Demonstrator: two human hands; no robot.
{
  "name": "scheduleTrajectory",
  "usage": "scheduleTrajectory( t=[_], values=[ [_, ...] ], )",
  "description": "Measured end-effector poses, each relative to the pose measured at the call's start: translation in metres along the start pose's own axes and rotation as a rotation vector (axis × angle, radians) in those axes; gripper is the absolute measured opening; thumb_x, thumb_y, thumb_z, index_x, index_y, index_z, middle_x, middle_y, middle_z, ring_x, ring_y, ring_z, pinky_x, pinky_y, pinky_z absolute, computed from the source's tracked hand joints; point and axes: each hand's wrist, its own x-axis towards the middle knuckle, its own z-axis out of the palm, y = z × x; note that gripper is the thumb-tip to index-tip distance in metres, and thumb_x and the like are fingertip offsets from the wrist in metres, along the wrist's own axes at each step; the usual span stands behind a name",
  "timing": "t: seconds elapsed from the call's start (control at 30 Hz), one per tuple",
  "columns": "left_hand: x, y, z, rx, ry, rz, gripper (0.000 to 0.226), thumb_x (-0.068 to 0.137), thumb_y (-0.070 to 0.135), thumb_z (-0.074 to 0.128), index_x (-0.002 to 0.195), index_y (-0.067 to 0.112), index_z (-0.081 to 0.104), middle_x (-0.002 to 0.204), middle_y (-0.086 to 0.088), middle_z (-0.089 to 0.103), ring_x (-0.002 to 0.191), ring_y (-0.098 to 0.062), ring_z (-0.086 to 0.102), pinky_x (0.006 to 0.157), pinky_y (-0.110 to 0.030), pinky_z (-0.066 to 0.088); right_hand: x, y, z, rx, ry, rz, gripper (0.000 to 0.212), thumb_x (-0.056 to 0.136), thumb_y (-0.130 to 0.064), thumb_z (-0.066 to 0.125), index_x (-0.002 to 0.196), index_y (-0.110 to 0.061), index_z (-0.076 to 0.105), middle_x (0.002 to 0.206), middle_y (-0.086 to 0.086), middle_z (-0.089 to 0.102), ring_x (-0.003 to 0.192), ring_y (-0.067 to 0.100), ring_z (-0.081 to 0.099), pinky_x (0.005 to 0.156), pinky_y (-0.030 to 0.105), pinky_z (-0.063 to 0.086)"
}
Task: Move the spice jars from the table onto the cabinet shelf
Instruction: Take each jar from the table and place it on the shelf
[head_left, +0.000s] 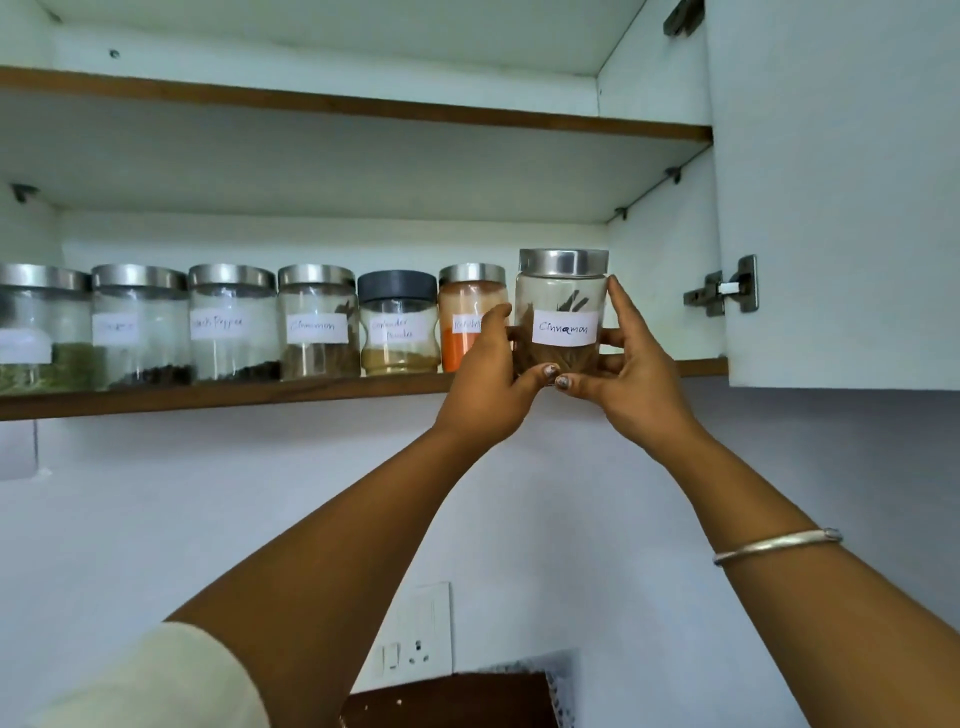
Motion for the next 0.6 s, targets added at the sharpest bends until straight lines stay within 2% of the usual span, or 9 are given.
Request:
scheduleTrajectory(
  t=[0.07, 0.17, 0.2, 0.27, 0.37, 0.6],
  values=[
    [0.012, -0.007, 0.004, 0.035, 0.031, -0.054, 0.062, 0.084, 0.015, 0.067, 0.134, 0.012, 0.031, 0.126, -0.005, 0.059, 0.111, -0.018, 0.06, 0.088, -0.027, 0.049, 0.012, 0.006, 0.001, -0.03, 0.016, -0.003, 0.105, 0.071, -0.01, 0.079, 0.147, -0.041, 0.014, 0.129, -0.001, 0.054, 0.103, 0.015, 0.061, 0.082, 0.029, 0.053],
    [0.022, -0.015, 0.01, 0.093, 0.014, -0.079, 0.055, 0.084, 0.015, 0.067, 0.128, 0.011, 0.034, 0.123, -0.007, 0.061, 0.112, -0.021, 0.06, 0.086, -0.027, 0.049, 0.022, 0.015, 0.003, -0.067, 0.001, 0.01, 0.102, 0.071, -0.012, 0.08, 0.146, -0.039, 0.016, 0.121, -0.007, 0.054, 0.093, 0.006, 0.06, 0.072, 0.015, 0.047],
    [0.024, -0.017, 0.011, 0.105, 0.005, -0.09, 0.054, 0.084, 0.015, 0.067, 0.127, 0.011, 0.035, 0.123, -0.008, 0.061, 0.112, -0.021, 0.06, 0.085, -0.027, 0.049, 0.023, 0.018, 0.005, -0.079, -0.004, 0.015, 0.1, 0.071, -0.013, 0.08, 0.146, -0.038, 0.018, 0.121, -0.006, 0.054, 0.093, 0.007, 0.06, 0.073, 0.016, 0.047],
    [0.025, -0.021, 0.014, 0.133, 0.005, -0.101, 0.052, 0.084, 0.017, 0.067, 0.126, 0.012, 0.037, 0.123, -0.008, 0.061, 0.111, -0.022, 0.059, 0.082, -0.025, 0.048, 0.026, 0.025, 0.006, -0.099, -0.002, 0.03, 0.094, 0.071, -0.015, 0.08, 0.144, -0.033, 0.022, 0.127, -0.002, 0.055, 0.1, 0.013, 0.06, 0.081, 0.026, 0.049],
    [0.026, -0.025, 0.019, 0.24, 0.075, -0.06, 0.05, 0.084, 0.024, 0.067, 0.127, 0.012, 0.043, 0.122, -0.009, 0.053, 0.106, -0.022, 0.056, 0.084, -0.026, 0.046, 0.031, 0.029, 0.007, -0.144, 0.006, 0.058, 0.085, 0.071, -0.018, 0.081, 0.138, -0.026, 0.029, 0.131, 0.001, 0.055, 0.098, 0.016, 0.061, 0.087, 0.035, 0.051],
    [0.024, -0.031, 0.026, 0.39, 0.152, -0.017, 0.031, 0.089, 0.02, 0.059, 0.118, 0.009, 0.052, 0.111, -0.009, 0.057, 0.101, -0.022, 0.053, 0.072, -0.021, 0.036, 0.047, 0.032, 0.012, -0.303, -0.018, 0.122, 0.066, 0.078, -0.032, 0.073, 0.131, -0.016, 0.037, 0.124, 0.004, 0.06, 0.106, 0.023, 0.061, 0.085, 0.036, 0.048]
  ],
)
